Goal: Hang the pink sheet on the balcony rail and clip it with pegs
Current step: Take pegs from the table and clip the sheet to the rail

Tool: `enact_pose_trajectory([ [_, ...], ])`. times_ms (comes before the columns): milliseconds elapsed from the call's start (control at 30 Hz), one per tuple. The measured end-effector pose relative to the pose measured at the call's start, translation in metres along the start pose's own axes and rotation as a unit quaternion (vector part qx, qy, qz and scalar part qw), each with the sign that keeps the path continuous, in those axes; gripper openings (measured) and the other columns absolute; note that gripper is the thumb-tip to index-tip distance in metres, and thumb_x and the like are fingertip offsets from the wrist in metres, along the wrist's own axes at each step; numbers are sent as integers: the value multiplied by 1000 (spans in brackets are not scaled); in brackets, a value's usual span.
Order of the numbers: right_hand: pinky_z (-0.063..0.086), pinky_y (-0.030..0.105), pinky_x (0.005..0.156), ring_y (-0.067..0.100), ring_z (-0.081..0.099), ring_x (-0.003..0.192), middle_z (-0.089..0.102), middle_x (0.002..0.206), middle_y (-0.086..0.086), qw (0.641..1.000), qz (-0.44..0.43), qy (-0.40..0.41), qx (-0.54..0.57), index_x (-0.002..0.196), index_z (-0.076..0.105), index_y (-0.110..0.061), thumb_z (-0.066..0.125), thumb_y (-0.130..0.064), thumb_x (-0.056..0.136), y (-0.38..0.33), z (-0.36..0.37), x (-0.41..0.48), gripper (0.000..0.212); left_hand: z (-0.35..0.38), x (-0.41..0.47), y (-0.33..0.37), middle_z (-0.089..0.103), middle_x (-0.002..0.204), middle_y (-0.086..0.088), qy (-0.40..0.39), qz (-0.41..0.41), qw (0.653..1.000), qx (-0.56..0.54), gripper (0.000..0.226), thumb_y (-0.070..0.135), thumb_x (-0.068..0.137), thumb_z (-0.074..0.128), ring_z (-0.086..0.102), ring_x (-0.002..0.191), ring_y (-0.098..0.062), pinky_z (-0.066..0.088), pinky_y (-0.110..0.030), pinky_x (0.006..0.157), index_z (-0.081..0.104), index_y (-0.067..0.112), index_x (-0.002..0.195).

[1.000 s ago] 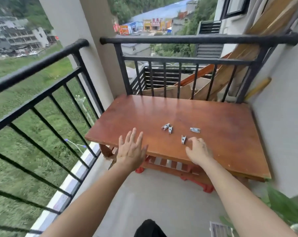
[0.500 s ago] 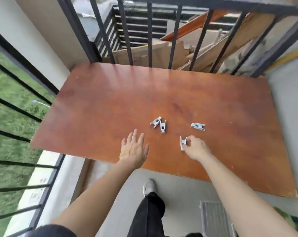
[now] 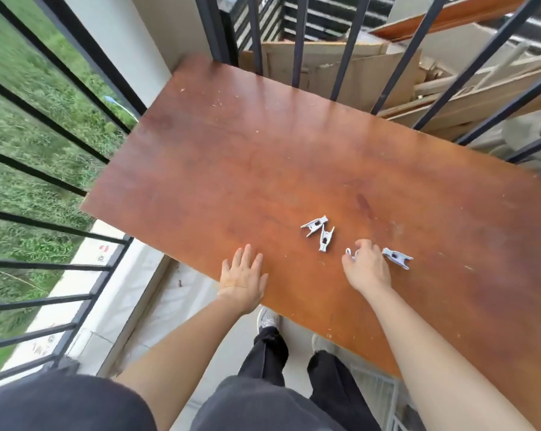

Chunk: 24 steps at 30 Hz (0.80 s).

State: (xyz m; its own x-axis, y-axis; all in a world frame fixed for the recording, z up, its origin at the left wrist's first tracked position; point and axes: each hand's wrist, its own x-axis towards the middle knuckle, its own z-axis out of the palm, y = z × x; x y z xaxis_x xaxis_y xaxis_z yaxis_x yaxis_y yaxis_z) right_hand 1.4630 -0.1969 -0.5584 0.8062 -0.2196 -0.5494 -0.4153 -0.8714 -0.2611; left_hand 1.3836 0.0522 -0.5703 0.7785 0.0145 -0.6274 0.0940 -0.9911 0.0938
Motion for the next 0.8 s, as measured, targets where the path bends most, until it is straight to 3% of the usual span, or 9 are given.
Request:
enact_pose_trajectory([
  [133, 43, 37, 97, 32, 54, 123, 56, 130, 12, 995, -96, 12, 4, 134, 55, -17, 58, -38, 90, -47, -33, -12, 48, -31, -40, -14, 5, 164, -8, 82, -82, 993, -1, 59, 47, 103, 20, 6, 150, -27, 15, -50, 118, 15, 21, 155],
  [233, 47, 35, 90, 30, 61, 112, 64, 117, 8, 982, -187, 14, 14, 119, 67, -25, 67, -41, 78, -86, -45, -34, 43, -49, -88, -18, 5, 164, -7, 140, -169, 975, -18, 59, 48, 102, 20, 6, 151, -26, 12, -49, 119, 15, 22, 156],
  [333, 48, 33, 87, 29, 63, 106, 67, 108, 6, 959, -280, -17, 33, 111, 71, -27, 72, -40, 74, -118, -38, -69, 39, -43, -149, -18, 33, 156, -13, 245, -260, 931, -80, 60, 50, 97, 25, 31, 144, -31, 28, -53, 113, 40, 19, 147],
  [433, 46, 30, 85, 27, 65, 100, 66, 103, 6, 921, -382, -66, 51, 109, 73, -26, 75, -31, 74, -145, -16, -109, 35, -14, -203, -20, 50, 144, -17, 298, -337, 887, -103, 60, 49, 90, 33, 48, 132, -36, 43, -55, 101, 56, 14, 132],
  [633, 47, 31, 86, 27, 66, 100, 70, 100, 8, 822, -548, -154, 28, 112, 74, -21, 75, -35, 81, -196, 48, -226, 34, 42, -315, -45, 46, 146, -15, 302, -495, 798, -165, 61, 44, 86, 52, 44, 134, -37, 40, -51, 104, 47, 17, 141],
  [733, 48, 33, 84, 24, 66, 96, 70, 91, 4, 769, -610, -192, 6, 110, 75, -21, 73, -42, 81, -213, 81, -291, 36, 63, -369, -59, 58, 120, -12, 335, -556, 734, -200, 58, 38, 84, 61, 57, 109, -35, 49, -44, 87, 51, 14, 136],
  [800, 46, 31, 82, 19, 61, 89, 65, 86, -2, 740, -633, -226, -11, 110, 74, -22, 71, -42, 81, -221, 101, -335, 36, 79, -404, -70, 56, 115, -8, 342, -590, 697, -222, 57, 37, 87, 61, 55, 106, -31, 49, -42, 85, 49, 14, 138],
])
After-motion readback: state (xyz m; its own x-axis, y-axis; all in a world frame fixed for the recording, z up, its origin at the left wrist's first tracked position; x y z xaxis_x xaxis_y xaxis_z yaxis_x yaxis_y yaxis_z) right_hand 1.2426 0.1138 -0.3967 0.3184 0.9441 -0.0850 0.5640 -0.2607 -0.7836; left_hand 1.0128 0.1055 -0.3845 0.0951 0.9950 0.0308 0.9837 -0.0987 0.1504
